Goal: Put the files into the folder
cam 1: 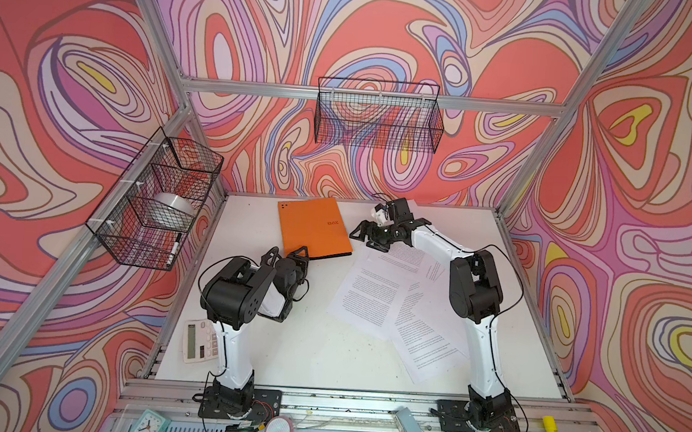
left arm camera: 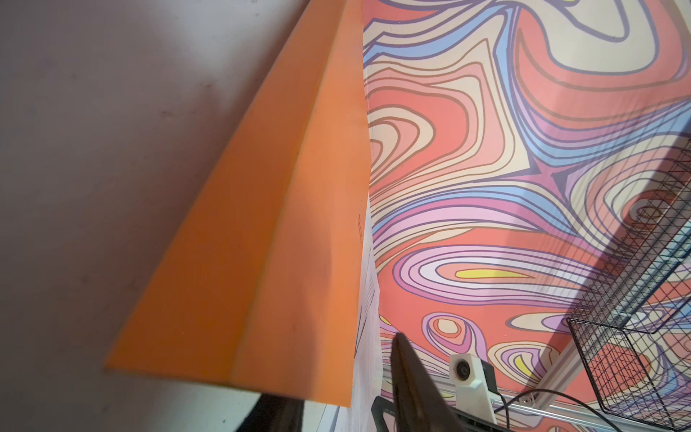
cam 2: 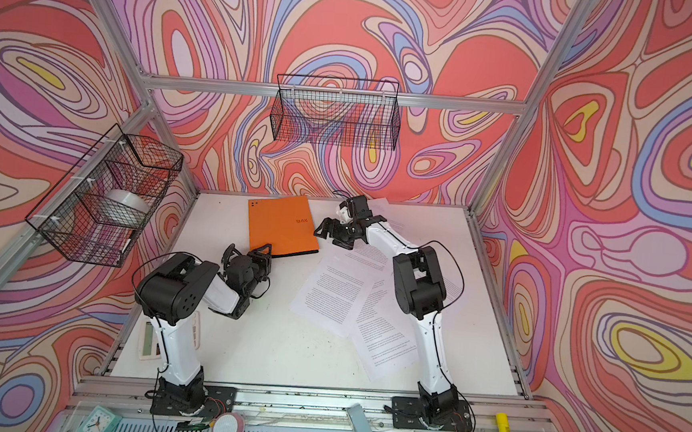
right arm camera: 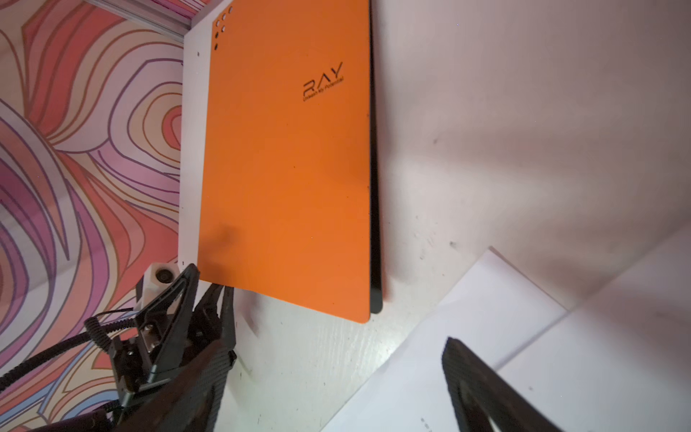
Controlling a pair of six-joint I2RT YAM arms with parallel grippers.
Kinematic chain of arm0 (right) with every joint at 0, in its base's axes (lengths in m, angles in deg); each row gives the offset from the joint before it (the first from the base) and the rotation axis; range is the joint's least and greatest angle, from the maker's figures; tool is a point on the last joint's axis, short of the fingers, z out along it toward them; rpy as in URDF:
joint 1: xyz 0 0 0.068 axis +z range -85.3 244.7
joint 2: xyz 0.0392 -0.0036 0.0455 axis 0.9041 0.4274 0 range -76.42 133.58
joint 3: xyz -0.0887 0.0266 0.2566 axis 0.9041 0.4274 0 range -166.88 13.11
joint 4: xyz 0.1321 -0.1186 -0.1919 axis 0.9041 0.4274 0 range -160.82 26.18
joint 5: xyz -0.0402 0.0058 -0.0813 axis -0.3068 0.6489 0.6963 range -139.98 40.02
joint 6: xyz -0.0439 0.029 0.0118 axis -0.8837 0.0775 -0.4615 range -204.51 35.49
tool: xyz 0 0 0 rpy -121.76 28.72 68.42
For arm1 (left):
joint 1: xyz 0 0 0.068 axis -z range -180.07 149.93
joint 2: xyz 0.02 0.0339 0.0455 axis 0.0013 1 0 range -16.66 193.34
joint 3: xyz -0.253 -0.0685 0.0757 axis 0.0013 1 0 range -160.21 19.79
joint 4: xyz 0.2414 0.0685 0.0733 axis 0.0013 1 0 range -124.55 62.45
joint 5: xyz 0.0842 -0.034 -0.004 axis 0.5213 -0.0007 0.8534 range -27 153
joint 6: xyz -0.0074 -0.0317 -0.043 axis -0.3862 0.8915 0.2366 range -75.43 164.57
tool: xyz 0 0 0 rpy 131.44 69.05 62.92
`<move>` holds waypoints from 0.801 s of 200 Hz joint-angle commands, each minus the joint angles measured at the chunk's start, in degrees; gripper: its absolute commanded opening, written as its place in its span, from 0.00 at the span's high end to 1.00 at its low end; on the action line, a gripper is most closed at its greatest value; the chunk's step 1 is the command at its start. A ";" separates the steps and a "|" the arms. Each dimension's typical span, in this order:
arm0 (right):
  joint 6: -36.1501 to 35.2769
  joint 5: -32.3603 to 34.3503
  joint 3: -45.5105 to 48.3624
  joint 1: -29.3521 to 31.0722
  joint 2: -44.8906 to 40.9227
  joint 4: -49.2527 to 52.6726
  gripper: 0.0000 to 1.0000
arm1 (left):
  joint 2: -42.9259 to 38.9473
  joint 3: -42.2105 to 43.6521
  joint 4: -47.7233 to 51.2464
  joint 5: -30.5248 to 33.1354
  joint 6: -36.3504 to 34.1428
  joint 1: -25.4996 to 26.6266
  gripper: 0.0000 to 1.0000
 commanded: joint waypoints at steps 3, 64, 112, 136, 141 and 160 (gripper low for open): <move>3.59 -2.55 -3.13 0.35 3.83 -1.73 0.08 | 0.37 -1.23 -4.30 -0.17 0.96 -0.45 0.62; 6.59 -3.60 -6.85 0.87 8.48 -0.69 0.13 | 0.89 -1.64 -4.33 -0.72 1.40 -0.48 0.62; 11.13 -8.43 -6.41 1.20 9.54 -6.95 0.23 | 1.16 -1.73 -4.30 -1.10 1.49 -0.47 0.62; 13.16 -10.15 -6.57 1.16 10.30 -8.80 0.30 | 1.36 -1.74 -4.31 -1.14 1.67 -0.46 0.62; 13.34 -10.39 -6.58 1.18 10.41 -9.09 0.32 | 1.47 -1.70 -4.33 -1.14 1.67 -0.46 0.62; 14.91 -11.30 -6.02 1.23 10.70 -11.01 0.36 | 1.59 -1.69 -4.40 -1.34 1.91 -0.46 0.62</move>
